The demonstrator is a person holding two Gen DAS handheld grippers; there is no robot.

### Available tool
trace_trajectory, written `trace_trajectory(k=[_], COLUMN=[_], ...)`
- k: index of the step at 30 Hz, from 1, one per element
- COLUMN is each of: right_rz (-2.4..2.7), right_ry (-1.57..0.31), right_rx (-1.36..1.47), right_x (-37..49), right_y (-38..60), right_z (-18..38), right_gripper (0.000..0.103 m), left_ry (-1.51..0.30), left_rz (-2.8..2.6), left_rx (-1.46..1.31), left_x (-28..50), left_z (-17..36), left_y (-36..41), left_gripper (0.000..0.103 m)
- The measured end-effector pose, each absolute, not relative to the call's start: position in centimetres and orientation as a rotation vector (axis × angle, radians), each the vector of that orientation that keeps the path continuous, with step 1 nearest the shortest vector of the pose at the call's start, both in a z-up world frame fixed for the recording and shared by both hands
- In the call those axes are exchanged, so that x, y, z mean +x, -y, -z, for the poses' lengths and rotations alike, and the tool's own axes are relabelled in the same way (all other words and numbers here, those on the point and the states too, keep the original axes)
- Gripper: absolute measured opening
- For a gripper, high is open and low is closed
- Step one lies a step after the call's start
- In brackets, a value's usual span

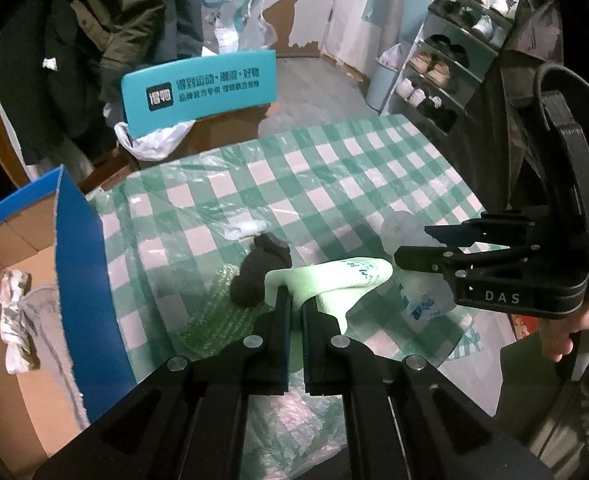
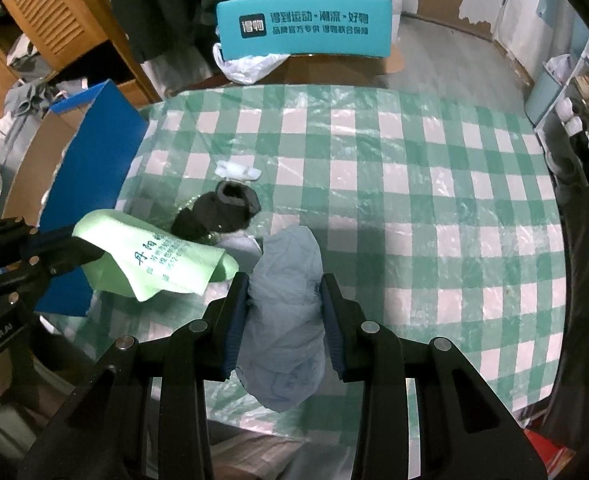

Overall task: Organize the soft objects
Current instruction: 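Lift the green bag and white cloth toward the cardboard box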

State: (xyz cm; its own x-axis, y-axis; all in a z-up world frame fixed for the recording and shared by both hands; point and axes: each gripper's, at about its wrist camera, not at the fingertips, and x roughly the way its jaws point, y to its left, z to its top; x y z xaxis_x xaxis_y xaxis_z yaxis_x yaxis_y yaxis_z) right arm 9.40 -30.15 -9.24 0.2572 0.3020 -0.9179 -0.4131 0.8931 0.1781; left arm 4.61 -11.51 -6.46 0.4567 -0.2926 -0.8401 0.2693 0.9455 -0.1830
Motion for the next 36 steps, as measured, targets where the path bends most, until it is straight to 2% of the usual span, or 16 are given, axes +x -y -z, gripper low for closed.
trace_trajectory(k=[36], right_rz=[-0.596], right_ry=[-1.098], right_rx=[-0.129], right_x=[8.7], right_y=[23.2], right_z=[3.1], right_gripper=[0.034], left_ry=[-0.922], left_rz=[0.228], left_rx=[-0.106], left_x=[2.6], left_z=[0.8], left_y=[3.7], left_gripper=[0.005])
